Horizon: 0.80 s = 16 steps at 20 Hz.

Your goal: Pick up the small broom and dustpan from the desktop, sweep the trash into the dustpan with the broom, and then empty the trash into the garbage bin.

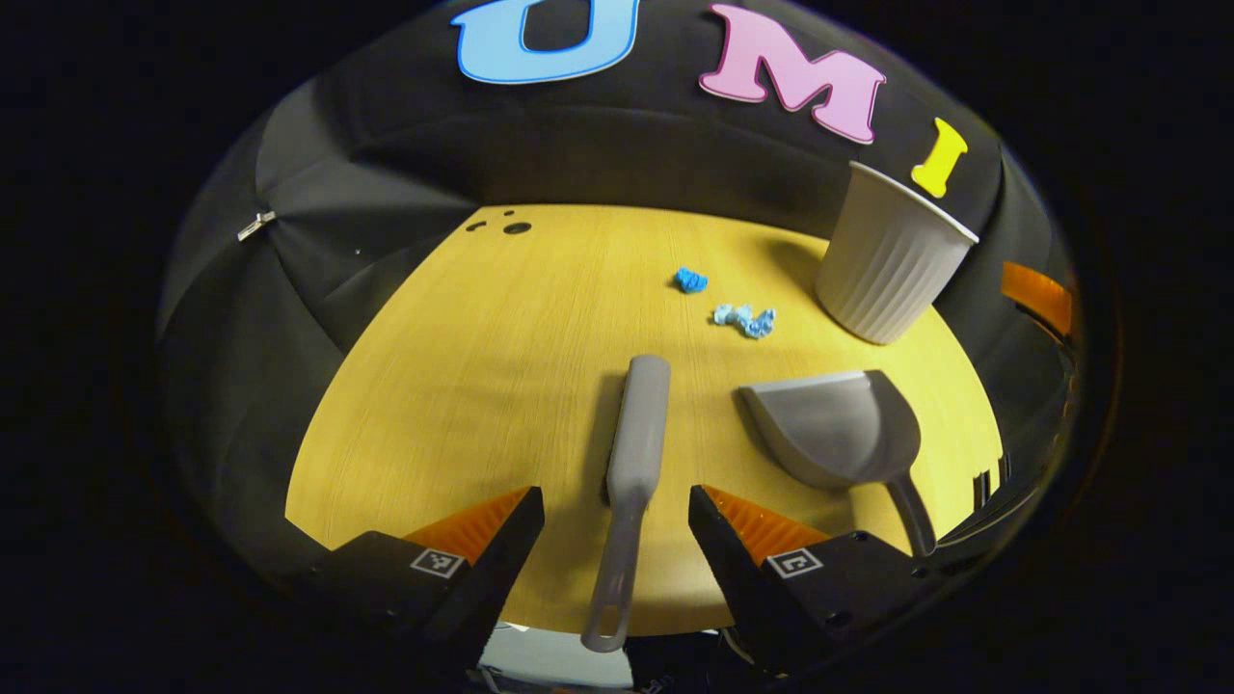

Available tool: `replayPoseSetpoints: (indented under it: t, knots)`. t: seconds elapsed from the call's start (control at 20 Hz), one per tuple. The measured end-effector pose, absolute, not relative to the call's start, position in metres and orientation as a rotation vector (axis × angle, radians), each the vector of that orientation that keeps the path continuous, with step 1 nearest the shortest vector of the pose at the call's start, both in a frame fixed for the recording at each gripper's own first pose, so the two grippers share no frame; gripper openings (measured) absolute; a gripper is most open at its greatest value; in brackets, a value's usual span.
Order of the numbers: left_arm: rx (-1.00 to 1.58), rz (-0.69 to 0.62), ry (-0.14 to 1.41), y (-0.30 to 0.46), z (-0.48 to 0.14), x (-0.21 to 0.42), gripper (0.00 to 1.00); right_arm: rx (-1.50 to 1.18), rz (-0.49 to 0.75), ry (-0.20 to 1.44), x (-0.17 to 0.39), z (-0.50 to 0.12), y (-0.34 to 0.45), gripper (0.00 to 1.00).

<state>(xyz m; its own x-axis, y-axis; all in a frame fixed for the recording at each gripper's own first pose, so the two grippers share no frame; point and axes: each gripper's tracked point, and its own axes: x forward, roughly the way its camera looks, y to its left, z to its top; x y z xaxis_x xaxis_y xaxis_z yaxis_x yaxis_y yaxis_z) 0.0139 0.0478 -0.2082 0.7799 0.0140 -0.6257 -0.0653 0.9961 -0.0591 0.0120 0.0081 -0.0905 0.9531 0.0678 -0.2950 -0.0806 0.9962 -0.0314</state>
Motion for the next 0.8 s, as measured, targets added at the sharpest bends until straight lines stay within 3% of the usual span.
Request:
replayPoseSetpoints:
  t: [0.8]
  knots:
    - [0.037,-0.044,1.035,0.043,-0.282,0.035,0.97,0.017,0.054,0.534,-0.018,-0.159,-0.01,0.99]
